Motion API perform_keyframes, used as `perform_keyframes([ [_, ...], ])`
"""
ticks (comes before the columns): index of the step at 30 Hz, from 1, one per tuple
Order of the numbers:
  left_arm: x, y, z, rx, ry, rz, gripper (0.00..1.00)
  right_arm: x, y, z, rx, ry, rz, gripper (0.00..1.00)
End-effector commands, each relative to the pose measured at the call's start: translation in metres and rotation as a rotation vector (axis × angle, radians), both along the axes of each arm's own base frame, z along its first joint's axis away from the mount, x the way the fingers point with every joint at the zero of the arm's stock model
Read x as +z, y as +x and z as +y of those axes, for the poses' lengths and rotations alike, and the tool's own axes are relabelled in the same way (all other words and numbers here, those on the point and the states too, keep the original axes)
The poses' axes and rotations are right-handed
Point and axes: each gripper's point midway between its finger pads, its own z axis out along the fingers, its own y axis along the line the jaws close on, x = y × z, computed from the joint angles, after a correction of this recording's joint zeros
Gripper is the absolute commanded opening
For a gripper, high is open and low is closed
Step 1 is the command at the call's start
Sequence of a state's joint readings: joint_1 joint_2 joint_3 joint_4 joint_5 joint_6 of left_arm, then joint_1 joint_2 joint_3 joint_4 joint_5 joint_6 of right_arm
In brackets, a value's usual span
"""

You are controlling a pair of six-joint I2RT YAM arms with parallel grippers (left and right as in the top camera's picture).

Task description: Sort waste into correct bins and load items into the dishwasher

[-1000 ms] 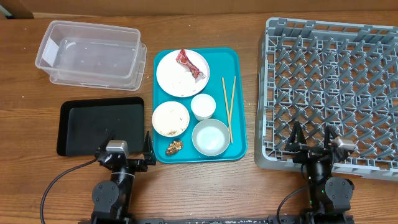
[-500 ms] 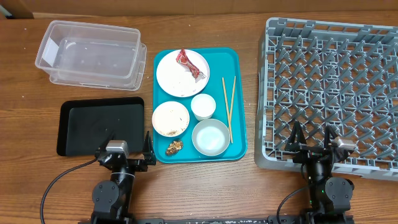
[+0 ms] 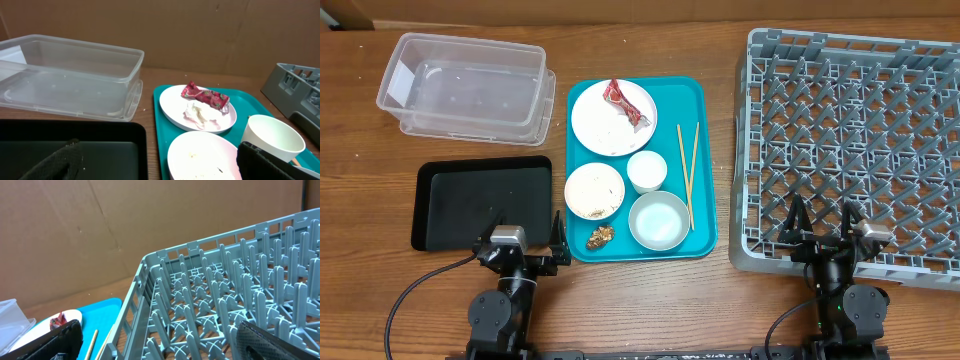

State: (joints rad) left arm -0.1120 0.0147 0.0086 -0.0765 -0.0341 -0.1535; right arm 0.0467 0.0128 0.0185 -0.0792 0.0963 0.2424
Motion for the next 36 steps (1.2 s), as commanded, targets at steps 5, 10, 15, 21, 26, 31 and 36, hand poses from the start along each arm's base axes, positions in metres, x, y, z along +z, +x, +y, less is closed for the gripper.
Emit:
perform_keyframes([
  [5,0.0009,-0.0005,-0.0028,-0.015,0.016,-0.01,1.0,-0.0016,0.0,-0.0019,-0.01,-0.003,-0.005,1.0],
  [10,0.0009,-0.0005,-0.0027,-0.015,0.016,-0.01,1.0,-0.0016,0.0,-0.0019,-0.01,-0.003,-0.005,1.0],
  [15,0.0009,-0.0005,-0.0028,-0.015,0.016,-0.01,1.0,-0.0016,0.0,-0.0019,-0.01,-0.003,-0.005,1.0],
  [21,0.0009,-0.0005,-0.0027,-0.015,0.016,-0.01,1.0,-0.0016,0.0,-0.0019,-0.01,-0.003,-0.005,1.0],
  [26,0.001,-0.0005,-0.0027,-0.015,0.017,-0.01,1.0,-0.0016,0.0,-0.0019,-0.01,-0.003,-0.005,1.0],
  [31,0.0009,-0.0005,-0.0028,-0.015,0.016,-0.01,1.0,-0.0016,0.0,-0.0012,-0.006,-0.003,-0.005,1.0],
  [36,0.0009,-0.0005,-0.0029,-0.016,0.013,-0.01,1.0,0.0038,0.0001,0.001,0.007,-0.001,-0.027,1.0],
])
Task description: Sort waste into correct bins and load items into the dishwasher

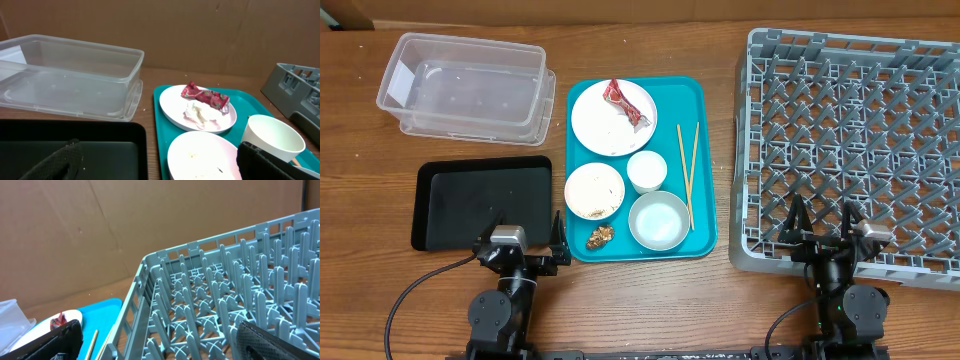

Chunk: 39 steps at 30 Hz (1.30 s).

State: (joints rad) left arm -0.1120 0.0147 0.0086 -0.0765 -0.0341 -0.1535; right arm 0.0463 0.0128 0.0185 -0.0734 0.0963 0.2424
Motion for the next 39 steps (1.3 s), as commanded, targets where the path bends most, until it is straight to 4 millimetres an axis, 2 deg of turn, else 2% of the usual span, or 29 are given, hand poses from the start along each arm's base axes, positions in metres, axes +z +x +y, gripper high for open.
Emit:
perform_keyframes([
  [1,0.001,-0.001,-0.003,-0.016,0.013,-0.01,1.0,0.004,0.0,0.003,0.016,-0.001,-0.027,1.0],
  [4,0.003,-0.001,-0.003,-0.016,-0.001,-0.01,1.0,0.009,0.0,0.008,0.047,-0.001,-0.044,1.0],
  [7,0.013,-0.002,-0.007,-0.041,-0.006,-0.028,1.0,0.017,-0.002,0.016,0.097,-0.002,-0.055,1.0],
  [10,0.023,-0.004,-0.007,-0.04,-0.006,-0.032,1.0,0.026,-0.005,0.016,0.096,-0.002,-0.039,1.0],
  [17,0.041,-0.006,-0.006,-0.032,-0.03,0.099,1.0,0.058,-0.009,0.016,0.097,-0.005,0.053,1.0],
  [23,0.074,0.009,-0.016,-0.079,-0.008,0.208,1.0,0.079,-0.005,0.018,0.107,-0.003,0.227,1.0],
  [26,0.079,0.019,-0.024,-0.118,-0.009,0.335,1.0,0.081,-0.001,0.023,0.133,0.003,0.342,1.0],
  [29,0.073,0.02,-0.039,-0.193,-0.026,0.551,0.99,0.076,-0.001,0.027,0.155,0.012,0.477,1.0],
  [31,0.066,0.014,-0.039,-0.194,-0.026,0.7,1.0,0.074,-0.002,0.027,0.153,0.014,0.543,1.0],
  [32,0.058,0.004,-0.035,-0.176,-0.005,0.852,1.0,0.072,-0.002,0.027,0.157,0.017,0.592,1.0],
  [33,0.053,0.0,-0.03,-0.152,0.011,0.925,1.0,0.07,-0.003,0.029,0.167,0.022,0.613,1.0],
  [36,0.038,-0.006,-0.016,-0.078,0.066,1.069,1.0,0.069,-0.004,0.033,0.189,0.031,0.634,1.0],
  [39,0.02,-0.005,-0.013,-0.063,0.082,1.155,1.0,0.07,-0.004,0.038,0.216,0.04,0.63,1.0],
])
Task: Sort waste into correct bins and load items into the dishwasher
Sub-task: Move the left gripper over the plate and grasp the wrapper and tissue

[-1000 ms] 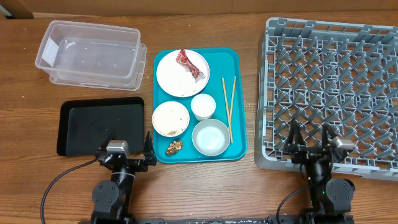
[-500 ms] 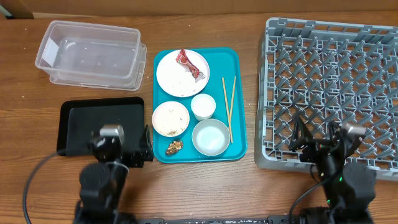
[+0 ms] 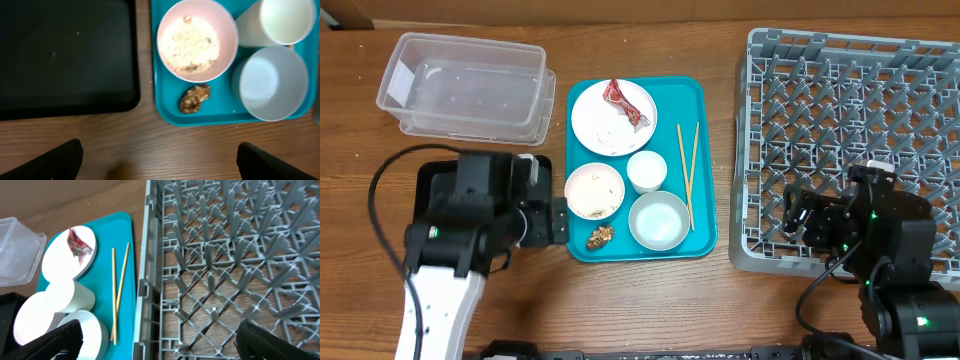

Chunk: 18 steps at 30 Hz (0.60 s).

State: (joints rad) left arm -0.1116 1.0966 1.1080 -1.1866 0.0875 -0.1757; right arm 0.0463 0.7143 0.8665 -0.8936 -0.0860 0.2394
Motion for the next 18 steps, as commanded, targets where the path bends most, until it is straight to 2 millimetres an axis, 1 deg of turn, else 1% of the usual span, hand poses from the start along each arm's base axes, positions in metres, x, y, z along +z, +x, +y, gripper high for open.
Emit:
perform_keyframes([
  [1,-0.014,0.005,0.005,-0.006,0.053,0.083,1.0,0.018,0.0,0.007,0.035,0.027,-0.044,1.0],
  [4,-0.024,0.015,-0.011,-0.037,-0.022,0.117,1.0,0.017,0.0,0.007,0.036,0.029,-0.04,1.0],
  [6,-0.027,0.029,-0.02,-0.056,-0.063,0.091,1.0,0.016,-0.001,0.007,0.036,0.028,-0.034,1.0],
  [8,-0.024,0.049,-0.028,-0.071,-0.1,0.032,1.0,0.016,-0.001,0.007,0.036,0.028,-0.033,1.0],
  [11,-0.014,0.082,-0.036,-0.091,-0.116,-0.095,1.0,0.017,0.0,0.005,0.027,0.021,-0.039,1.0],
  [15,-0.001,0.124,-0.039,-0.089,-0.065,-0.263,1.0,0.017,0.0,0.003,0.015,0.012,-0.039,1.0],
  [18,0.002,0.151,-0.046,-0.091,-0.035,-0.349,1.0,0.016,0.0,0.003,0.015,0.012,-0.038,1.0],
])
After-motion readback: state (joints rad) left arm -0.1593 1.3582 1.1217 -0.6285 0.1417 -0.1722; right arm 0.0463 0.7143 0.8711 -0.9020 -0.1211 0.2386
